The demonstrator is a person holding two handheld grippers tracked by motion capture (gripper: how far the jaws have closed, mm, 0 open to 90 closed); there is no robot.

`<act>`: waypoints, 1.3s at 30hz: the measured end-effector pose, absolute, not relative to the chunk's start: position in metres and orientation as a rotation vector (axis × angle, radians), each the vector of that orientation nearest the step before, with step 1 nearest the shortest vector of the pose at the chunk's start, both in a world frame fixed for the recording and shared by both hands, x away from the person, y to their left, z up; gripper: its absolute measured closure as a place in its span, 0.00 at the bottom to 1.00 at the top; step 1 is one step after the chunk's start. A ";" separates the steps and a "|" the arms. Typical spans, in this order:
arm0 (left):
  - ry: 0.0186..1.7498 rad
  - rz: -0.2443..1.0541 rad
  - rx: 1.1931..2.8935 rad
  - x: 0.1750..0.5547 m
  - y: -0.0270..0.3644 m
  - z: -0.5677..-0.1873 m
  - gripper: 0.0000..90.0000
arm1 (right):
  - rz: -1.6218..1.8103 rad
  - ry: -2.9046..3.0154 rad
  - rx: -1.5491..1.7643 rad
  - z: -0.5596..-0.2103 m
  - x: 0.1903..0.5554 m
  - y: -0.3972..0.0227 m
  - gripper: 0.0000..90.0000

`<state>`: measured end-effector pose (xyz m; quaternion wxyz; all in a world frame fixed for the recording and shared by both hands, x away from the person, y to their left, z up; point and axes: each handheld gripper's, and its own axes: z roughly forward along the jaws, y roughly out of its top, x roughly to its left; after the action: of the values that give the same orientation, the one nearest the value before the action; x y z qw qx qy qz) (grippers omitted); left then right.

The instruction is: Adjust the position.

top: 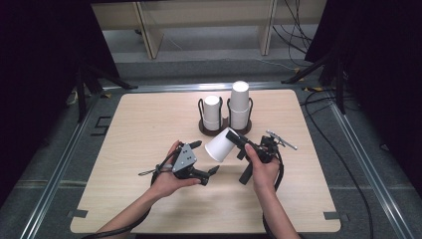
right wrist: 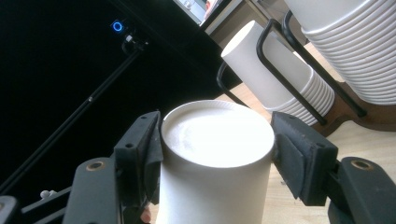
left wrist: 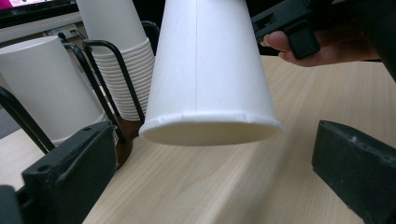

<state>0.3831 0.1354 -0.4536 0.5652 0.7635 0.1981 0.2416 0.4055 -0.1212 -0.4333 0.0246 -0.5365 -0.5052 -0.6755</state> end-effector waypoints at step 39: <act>0.426 0.557 1.785 0.397 0.128 -0.458 0.03 | -2.072 -1.489 -1.657 -0.433 0.406 -0.118 0.41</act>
<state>0.3969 0.1285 -0.4582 0.5743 0.7620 0.1820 0.2376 0.4058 -0.1183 -0.4326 0.0496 -0.5440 -0.4887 -0.6803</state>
